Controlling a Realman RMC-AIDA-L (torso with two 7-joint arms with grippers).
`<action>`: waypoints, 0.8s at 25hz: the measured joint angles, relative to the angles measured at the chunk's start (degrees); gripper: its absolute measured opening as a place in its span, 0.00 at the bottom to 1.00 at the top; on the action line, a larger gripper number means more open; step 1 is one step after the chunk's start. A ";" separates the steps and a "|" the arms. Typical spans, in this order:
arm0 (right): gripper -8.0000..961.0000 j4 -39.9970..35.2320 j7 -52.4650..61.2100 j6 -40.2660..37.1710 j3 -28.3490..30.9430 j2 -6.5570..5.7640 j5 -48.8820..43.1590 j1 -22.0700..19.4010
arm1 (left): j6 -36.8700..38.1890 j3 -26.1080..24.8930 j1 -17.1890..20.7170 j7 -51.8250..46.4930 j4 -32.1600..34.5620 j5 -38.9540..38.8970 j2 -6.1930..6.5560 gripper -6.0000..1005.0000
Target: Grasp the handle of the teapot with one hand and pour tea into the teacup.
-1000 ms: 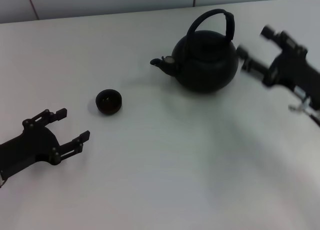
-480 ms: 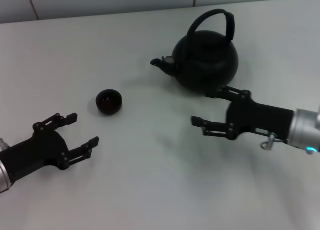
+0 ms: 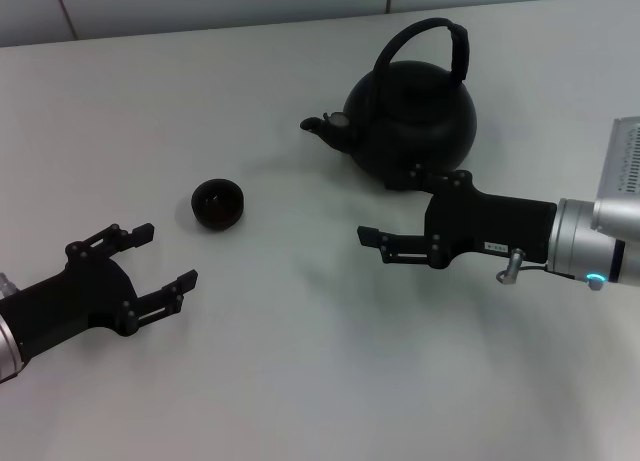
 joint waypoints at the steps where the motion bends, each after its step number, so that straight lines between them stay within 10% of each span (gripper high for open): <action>1: 0.86 0.00 0.00 0.00 0.00 0.00 0.00 0.00 | 0.00 0.00 0.00 0.00 0.00 0.00 0.00 0.80; 20: 0.86 1.29 -0.06 0.24 0.00 0.11 0.26 0.72 | 0.21 -0.01 0.48 -0.13 -0.01 0.06 0.26 0.80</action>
